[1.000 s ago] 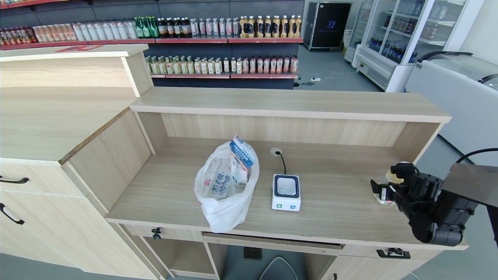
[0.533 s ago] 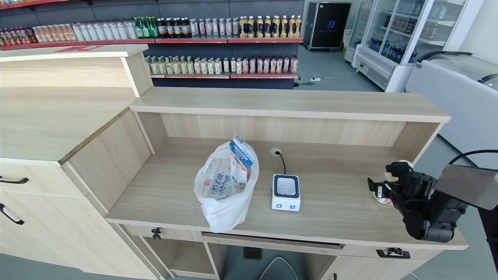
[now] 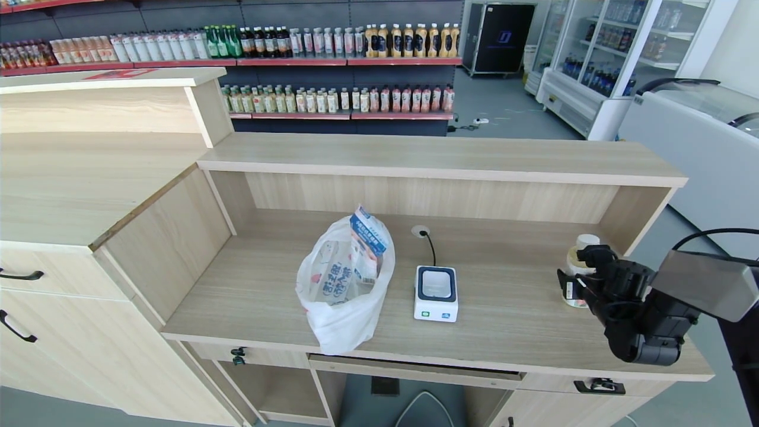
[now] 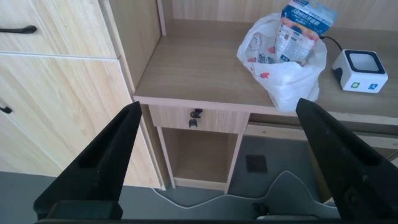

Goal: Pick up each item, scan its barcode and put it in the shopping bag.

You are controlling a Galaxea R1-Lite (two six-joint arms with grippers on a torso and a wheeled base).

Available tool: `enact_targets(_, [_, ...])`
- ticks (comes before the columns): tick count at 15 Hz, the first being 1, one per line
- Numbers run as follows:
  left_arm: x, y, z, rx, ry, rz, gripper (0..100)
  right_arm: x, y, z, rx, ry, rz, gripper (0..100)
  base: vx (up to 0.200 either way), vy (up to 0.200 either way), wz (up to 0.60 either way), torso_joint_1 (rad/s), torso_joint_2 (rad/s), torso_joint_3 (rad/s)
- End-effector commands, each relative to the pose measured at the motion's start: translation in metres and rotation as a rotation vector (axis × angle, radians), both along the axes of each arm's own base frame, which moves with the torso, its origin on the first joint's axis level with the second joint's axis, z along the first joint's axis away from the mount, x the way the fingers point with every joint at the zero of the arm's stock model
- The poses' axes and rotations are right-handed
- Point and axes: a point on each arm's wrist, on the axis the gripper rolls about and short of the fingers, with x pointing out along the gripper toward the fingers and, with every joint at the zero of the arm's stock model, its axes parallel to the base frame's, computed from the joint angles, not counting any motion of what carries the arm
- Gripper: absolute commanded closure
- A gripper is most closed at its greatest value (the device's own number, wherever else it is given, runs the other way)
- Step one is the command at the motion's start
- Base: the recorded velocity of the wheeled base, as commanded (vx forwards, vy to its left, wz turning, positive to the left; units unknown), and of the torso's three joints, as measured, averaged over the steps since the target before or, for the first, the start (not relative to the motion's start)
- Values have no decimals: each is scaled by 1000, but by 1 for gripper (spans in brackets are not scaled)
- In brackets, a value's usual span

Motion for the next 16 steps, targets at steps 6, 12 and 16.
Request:
enact_targets(6, [0, 0, 0, 0, -1, 1, 0, 2, 8, 21, -18, -30, 29, 100, 0, 0, 0, 0, 0, 0])
enact_targets(12, [0, 0, 0, 0, 1, 1, 0, -98, 19, 226, 434, 34, 288, 100, 0, 0, 0, 0, 0, 0])
enact_targets(16, [0, 0, 0, 0, -1, 1, 0, -186, 35, 301, 612, 139, 701, 100, 0, 0, 0, 0, 0, 0])
